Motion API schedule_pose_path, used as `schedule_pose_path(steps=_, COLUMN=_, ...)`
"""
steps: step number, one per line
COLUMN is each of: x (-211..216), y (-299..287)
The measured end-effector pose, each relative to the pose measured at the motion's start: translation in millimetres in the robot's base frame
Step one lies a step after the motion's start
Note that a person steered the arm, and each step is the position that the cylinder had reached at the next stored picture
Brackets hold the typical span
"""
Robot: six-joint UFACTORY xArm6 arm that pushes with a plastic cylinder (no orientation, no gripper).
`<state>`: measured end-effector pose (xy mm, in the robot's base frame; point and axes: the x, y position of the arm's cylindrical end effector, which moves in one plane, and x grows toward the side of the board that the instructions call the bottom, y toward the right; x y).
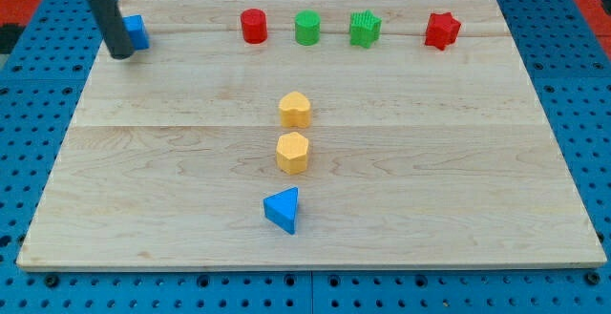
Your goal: Push the blue cube towards the top left of the board
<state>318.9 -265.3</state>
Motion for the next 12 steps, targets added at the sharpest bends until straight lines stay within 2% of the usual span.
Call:
schedule_pose_path(steps=1, x=-13, y=-33)
schedule_pose_path(steps=2, x=-42, y=-22)
schedule_pose_path(steps=3, x=-41, y=6)
schedule_pose_path(steps=4, x=-18, y=13)
schedule_pose_path(steps=5, x=-12, y=47)
schedule_pose_path(steps=6, x=-28, y=61)
schedule_pose_path(steps=7, x=-29, y=66)
schedule_pose_path(steps=9, x=-29, y=110)
schedule_pose_path(steps=10, x=-42, y=127)
schedule_pose_path(steps=11, x=-62, y=112)
schedule_pose_path(steps=12, x=-65, y=89)
